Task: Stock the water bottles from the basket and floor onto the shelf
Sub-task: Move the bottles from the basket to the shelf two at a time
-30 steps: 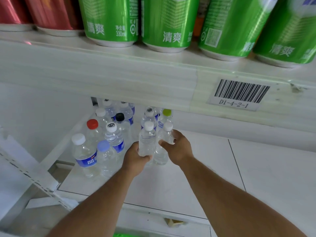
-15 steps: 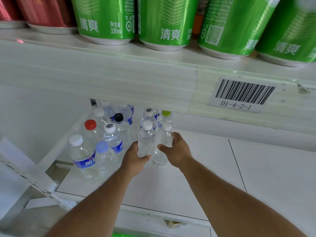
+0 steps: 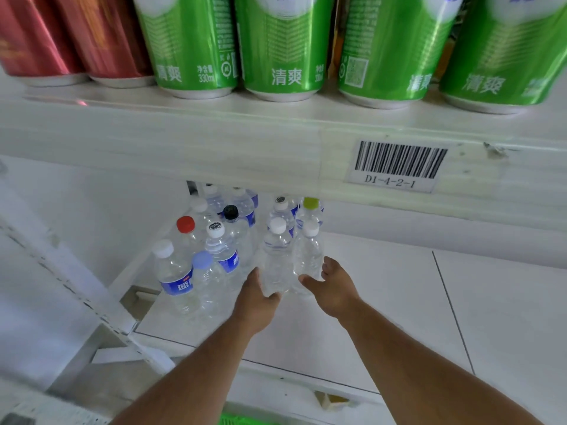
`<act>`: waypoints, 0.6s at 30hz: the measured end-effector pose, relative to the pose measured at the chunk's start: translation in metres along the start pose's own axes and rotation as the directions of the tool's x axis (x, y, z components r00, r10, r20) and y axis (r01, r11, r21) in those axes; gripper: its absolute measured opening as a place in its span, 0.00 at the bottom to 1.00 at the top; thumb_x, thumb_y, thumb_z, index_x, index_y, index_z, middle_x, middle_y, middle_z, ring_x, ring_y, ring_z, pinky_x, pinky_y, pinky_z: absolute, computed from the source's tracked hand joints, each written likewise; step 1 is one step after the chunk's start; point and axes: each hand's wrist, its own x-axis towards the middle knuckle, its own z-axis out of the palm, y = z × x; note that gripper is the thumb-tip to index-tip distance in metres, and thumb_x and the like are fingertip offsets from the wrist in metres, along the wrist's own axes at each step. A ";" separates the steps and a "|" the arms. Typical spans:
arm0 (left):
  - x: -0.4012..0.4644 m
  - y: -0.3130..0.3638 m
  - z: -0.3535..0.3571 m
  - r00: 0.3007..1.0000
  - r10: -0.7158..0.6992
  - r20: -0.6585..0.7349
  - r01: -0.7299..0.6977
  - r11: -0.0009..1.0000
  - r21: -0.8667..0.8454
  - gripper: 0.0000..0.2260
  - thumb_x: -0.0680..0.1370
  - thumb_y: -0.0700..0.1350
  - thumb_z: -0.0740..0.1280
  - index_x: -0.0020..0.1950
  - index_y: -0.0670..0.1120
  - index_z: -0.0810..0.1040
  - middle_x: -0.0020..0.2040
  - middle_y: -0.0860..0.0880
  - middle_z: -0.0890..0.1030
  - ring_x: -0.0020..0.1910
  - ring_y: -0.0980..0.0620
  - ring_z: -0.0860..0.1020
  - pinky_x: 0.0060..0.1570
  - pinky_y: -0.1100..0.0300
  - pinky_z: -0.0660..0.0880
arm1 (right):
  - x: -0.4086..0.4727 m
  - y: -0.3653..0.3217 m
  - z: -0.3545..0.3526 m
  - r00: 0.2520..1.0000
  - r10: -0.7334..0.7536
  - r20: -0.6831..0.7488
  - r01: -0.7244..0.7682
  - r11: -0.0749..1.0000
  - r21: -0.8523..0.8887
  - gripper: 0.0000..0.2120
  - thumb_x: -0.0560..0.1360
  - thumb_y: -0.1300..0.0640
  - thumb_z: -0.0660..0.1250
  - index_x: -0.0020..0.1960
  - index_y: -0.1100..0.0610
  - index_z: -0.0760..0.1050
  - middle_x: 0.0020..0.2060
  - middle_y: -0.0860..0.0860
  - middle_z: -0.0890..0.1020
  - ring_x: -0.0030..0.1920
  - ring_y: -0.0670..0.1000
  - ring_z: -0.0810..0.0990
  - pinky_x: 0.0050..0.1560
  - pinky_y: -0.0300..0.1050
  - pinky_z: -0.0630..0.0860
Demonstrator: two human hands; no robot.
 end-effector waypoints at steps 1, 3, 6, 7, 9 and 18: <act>-0.007 0.000 -0.003 1.000 -0.005 0.011 0.005 1.000 0.028 0.33 0.74 0.45 0.71 0.77 0.49 0.61 0.71 0.49 0.71 0.69 0.50 0.71 0.59 0.63 0.66 | -0.007 0.001 0.000 1.000 0.018 -0.008 -0.019 1.000 -0.014 0.35 0.75 0.45 0.71 0.77 0.53 0.61 0.68 0.49 0.74 0.71 0.54 0.71 0.62 0.45 0.71; -0.023 0.001 -0.011 0.997 0.006 0.080 -0.015 0.994 0.106 0.35 0.75 0.46 0.70 0.78 0.49 0.58 0.73 0.47 0.69 0.71 0.50 0.70 0.62 0.62 0.67 | -0.026 0.003 0.001 0.999 0.042 -0.026 -0.044 0.995 -0.090 0.39 0.77 0.43 0.67 0.80 0.55 0.54 0.75 0.53 0.68 0.72 0.55 0.70 0.66 0.47 0.69; -0.046 0.003 -0.028 0.967 0.074 0.244 -0.145 0.947 0.287 0.35 0.77 0.51 0.67 0.80 0.52 0.54 0.78 0.48 0.62 0.74 0.49 0.66 0.67 0.60 0.65 | -0.063 0.009 0.005 0.998 0.011 -0.068 -0.030 0.957 -0.290 0.36 0.78 0.40 0.62 0.79 0.55 0.55 0.73 0.54 0.70 0.70 0.56 0.72 0.68 0.48 0.68; -0.054 0.004 -0.036 0.952 0.113 0.285 -0.212 0.915 0.344 0.34 0.77 0.53 0.67 0.80 0.54 0.54 0.78 0.49 0.61 0.74 0.50 0.66 0.67 0.60 0.64 | -0.077 0.010 0.008 0.996 -0.020 -0.085 -0.012 0.930 -0.367 0.34 0.79 0.40 0.61 0.78 0.55 0.58 0.72 0.54 0.71 0.70 0.57 0.71 0.68 0.49 0.68; -0.071 0.006 -0.051 0.920 0.184 0.346 -0.330 0.840 0.431 0.34 0.77 0.54 0.66 0.79 0.55 0.55 0.79 0.52 0.61 0.74 0.51 0.65 0.69 0.58 0.64 | -0.108 0.013 0.016 0.989 -0.094 -0.115 0.023 0.863 -0.504 0.30 0.79 0.39 0.60 0.75 0.55 0.63 0.71 0.53 0.72 0.70 0.58 0.69 0.67 0.50 0.67; -0.164 0.009 -0.066 0.775 0.308 0.553 -0.621 0.535 0.573 0.31 0.76 0.55 0.64 0.77 0.54 0.59 0.77 0.51 0.64 0.72 0.46 0.67 0.67 0.51 0.68 | -0.242 0.035 0.046 0.982 -0.092 -0.166 -0.064 0.665 -0.744 0.33 0.78 0.37 0.58 0.76 0.57 0.61 0.75 0.54 0.67 0.75 0.57 0.62 0.74 0.51 0.60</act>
